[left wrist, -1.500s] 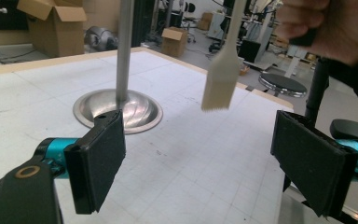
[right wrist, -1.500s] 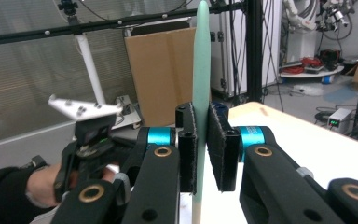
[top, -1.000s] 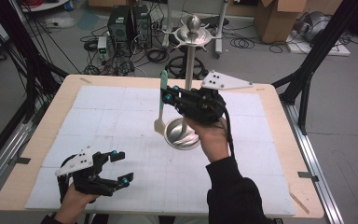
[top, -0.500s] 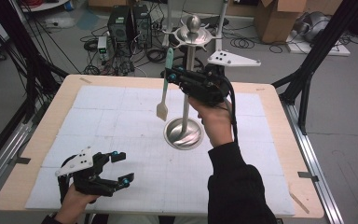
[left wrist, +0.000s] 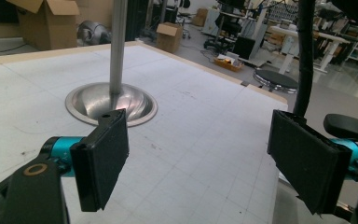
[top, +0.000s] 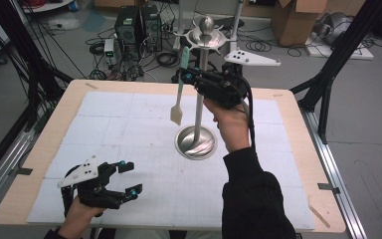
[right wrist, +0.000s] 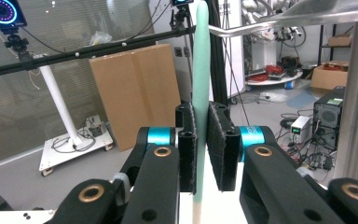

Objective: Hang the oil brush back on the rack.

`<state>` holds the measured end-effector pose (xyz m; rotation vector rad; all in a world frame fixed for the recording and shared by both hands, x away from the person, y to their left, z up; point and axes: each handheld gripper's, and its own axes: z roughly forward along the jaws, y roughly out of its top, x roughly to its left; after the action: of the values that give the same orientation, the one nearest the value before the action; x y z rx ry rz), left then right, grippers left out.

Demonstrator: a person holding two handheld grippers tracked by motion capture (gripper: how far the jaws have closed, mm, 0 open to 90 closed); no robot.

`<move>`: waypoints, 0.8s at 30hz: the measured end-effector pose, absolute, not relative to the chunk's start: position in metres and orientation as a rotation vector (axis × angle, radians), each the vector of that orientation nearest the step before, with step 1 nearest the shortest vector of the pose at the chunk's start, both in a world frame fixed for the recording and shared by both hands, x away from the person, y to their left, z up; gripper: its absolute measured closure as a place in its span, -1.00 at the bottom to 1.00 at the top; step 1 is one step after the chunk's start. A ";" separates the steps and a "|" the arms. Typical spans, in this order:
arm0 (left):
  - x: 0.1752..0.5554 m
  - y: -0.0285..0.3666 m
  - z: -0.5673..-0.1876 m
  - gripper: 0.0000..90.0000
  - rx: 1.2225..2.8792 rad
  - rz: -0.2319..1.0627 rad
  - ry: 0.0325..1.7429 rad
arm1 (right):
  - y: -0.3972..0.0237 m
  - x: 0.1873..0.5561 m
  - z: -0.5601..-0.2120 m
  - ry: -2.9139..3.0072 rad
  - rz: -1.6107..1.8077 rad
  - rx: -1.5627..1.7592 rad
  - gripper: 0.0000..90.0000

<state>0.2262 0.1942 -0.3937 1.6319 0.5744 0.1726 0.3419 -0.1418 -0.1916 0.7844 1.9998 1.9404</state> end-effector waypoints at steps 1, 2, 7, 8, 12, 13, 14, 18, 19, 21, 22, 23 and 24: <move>0.226 0.195 -0.394 -0.54 1.633 0.176 0.575 | -0.141 0.342 -0.192 2.001 1.942 0.785 0.82; 0.226 0.195 -0.394 -0.54 1.632 0.175 0.575 | -0.141 0.343 -0.191 2.004 1.934 0.787 0.82; 0.226 0.196 -0.393 -0.54 1.629 0.176 0.575 | -0.140 0.345 -0.193 2.008 1.935 0.802 0.82; 0.227 0.196 -0.393 -0.54 1.628 0.176 0.576 | -0.140 0.346 -0.193 2.006 1.937 0.805 0.82; 0.227 0.196 -0.394 -0.54 1.631 0.178 0.576 | -0.141 0.347 -0.193 2.003 1.924 0.819 0.82; 0.227 0.196 -0.394 -0.54 1.630 0.178 0.576 | -0.142 0.347 -0.193 2.000 1.921 0.826 0.82; 0.227 0.196 -0.393 -0.54 1.630 0.177 0.575 | -0.142 0.347 -0.194 1.997 1.914 0.834 0.82; 0.226 0.196 -0.393 -0.54 1.616 0.171 0.571 | -0.145 0.346 -0.196 1.981 1.921 0.838 0.82; 0.226 0.196 -0.393 -0.54 1.614 0.170 0.569 | -0.146 0.346 -0.197 1.978 1.917 0.842 0.82; 0.226 0.196 -0.393 -0.54 1.614 0.171 0.570 | -0.149 0.344 -0.199 1.962 1.917 0.839 0.81; 0.226 0.196 -0.393 -0.54 1.614 0.172 0.570 | -0.151 0.343 -0.200 1.950 1.910 0.835 0.78; 0.226 0.197 -0.393 -0.54 1.614 0.172 0.571 | -0.152 0.341 -0.200 1.938 1.909 0.835 0.71; 0.226 0.197 -0.393 -0.54 1.613 0.172 0.571 | -0.153 0.339 -0.201 1.922 1.912 0.840 0.61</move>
<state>0.2264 0.1967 -0.3934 1.6130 0.5712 0.1724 0.3393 -0.1533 -0.2010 0.8395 1.9225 1.9119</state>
